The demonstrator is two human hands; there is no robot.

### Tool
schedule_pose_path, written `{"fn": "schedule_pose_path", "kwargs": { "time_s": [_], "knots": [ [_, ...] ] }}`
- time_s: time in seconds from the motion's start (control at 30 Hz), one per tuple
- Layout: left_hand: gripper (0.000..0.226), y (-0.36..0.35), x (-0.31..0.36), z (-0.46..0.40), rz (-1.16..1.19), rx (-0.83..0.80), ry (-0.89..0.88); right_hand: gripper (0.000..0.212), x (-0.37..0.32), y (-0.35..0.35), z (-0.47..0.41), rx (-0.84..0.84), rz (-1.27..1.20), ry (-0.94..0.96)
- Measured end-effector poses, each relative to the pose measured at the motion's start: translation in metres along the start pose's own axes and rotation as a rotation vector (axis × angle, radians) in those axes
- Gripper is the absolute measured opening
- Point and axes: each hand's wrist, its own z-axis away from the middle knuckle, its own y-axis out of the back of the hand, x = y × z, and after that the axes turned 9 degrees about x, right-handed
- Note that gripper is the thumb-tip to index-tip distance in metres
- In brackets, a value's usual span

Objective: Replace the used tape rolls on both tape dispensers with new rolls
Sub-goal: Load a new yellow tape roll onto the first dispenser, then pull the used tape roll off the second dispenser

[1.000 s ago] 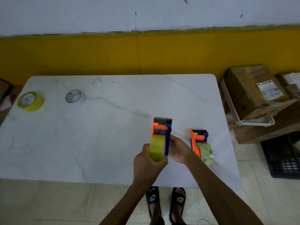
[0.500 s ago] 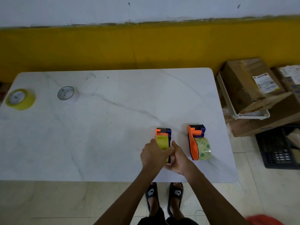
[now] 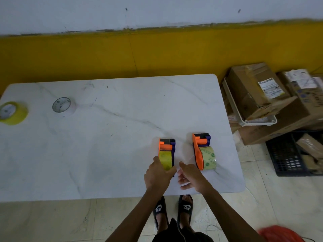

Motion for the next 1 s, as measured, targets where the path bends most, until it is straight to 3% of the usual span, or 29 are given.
{"fn": "schedule_pose_path", "kwargs": {
  "time_s": [0.17,0.37,0.53,0.67,0.8,1.0],
  "knots": [
    [0.072,0.001,0.002,0.005,0.022,-0.002,-0.001,0.021,-0.016,0.010,0.014,-0.005,0.013,0.069],
    [0.093,0.012,0.010,0.009,0.025,0.036,-0.023,0.030,-0.024,0.037,0.033,-0.017,-0.062,0.226],
    [0.076,0.042,0.042,-0.004,0.139,0.105,-0.134,0.036,-0.040,0.058,0.049,-0.052,-0.140,0.273],
    [0.050,0.059,0.077,-0.015,0.239,0.103,-0.267,0.033,-0.060,0.079,0.062,-0.010,-0.200,0.352],
    [0.032,0.055,0.109,-0.016,0.357,-0.004,-0.284,0.030,-0.069,0.103,0.067,0.136,-0.215,0.446],
    [0.015,0.019,0.119,0.003,0.411,-0.122,-0.240,0.022,-0.051,0.131,0.055,0.274,-0.206,0.424]
  ]
}}
